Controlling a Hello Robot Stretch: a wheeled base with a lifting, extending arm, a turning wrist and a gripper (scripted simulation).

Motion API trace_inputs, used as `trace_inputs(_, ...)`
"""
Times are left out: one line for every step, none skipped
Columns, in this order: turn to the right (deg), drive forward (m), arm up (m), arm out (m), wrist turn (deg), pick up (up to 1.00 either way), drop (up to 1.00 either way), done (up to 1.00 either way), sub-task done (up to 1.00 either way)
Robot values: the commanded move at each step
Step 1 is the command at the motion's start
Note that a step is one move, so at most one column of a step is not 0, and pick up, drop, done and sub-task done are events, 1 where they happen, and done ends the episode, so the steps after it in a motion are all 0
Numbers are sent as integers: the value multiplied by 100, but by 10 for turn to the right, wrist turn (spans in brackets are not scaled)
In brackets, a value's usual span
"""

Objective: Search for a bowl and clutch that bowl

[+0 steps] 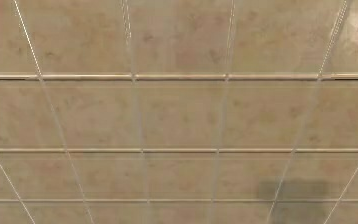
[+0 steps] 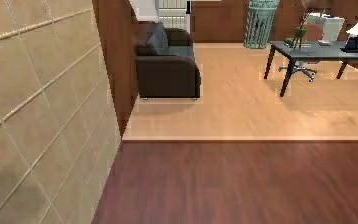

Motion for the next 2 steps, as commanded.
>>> trace_inputs(450, 0, 0, 0, 0, 0, 0, 0, 0)
trace_inputs(450, 0, 0, 0, 0, 0, 0, 0, 0)
